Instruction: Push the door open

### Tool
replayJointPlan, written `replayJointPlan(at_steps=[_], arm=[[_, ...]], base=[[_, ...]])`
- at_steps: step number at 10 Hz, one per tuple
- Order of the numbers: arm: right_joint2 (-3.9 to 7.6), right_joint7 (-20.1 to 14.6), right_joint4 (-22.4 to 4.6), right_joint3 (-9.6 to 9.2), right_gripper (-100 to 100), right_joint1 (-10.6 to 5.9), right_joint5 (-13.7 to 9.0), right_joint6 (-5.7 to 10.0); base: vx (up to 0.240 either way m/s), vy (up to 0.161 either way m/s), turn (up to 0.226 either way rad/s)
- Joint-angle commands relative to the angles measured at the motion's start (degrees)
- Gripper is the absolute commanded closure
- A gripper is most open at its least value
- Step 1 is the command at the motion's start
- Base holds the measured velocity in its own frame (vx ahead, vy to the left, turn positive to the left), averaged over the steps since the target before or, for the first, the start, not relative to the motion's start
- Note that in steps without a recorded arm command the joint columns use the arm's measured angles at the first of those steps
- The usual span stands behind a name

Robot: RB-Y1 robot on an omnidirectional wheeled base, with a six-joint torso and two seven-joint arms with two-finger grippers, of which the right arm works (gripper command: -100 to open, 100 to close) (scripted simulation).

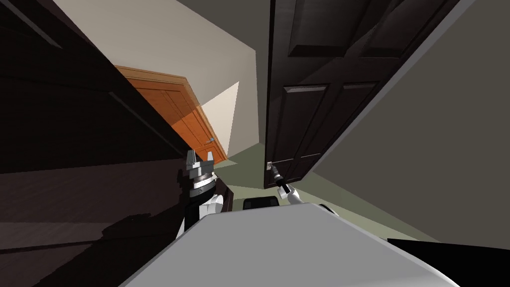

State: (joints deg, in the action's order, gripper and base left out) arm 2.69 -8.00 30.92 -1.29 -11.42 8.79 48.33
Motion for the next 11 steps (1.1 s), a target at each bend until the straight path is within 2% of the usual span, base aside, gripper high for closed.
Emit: replayJointPlan(at_steps=[1,3,4,6,8,10,11], arm=[[1.07,0.4,-1.3,1.01,100,-1.23,-0.6,1.10],[1.52,0.5,-1.4,1.32,100,-1.32,-0.9,1.04],[1.21,2.4,-4.4,1.62,-100,-3.05,-2.2,2.14],[0.92,3.8,-4.4,1.82,-100,-3.27,-3.3,1.79],[-0.68,6.4,-4.3,2.19,-100,-3.67,-5.3,1.13],[-2.80,8.2,-4.2,2.45,-100,-3.96,-6.7,0.66],[-2.80,8.2,-4.2,2.45,-100,-3.96,-6.7,0.66]], base=[[0.220,0.016,-0.101],[0.190,-0.009,-0.141],[-0.006,-0.027,-0.075],[-0.210,-0.068,0.007],[-0.234,-0.043,-0.035],[-0.226,0.035,-0.020],[-0.109,0.041,-0.011]])
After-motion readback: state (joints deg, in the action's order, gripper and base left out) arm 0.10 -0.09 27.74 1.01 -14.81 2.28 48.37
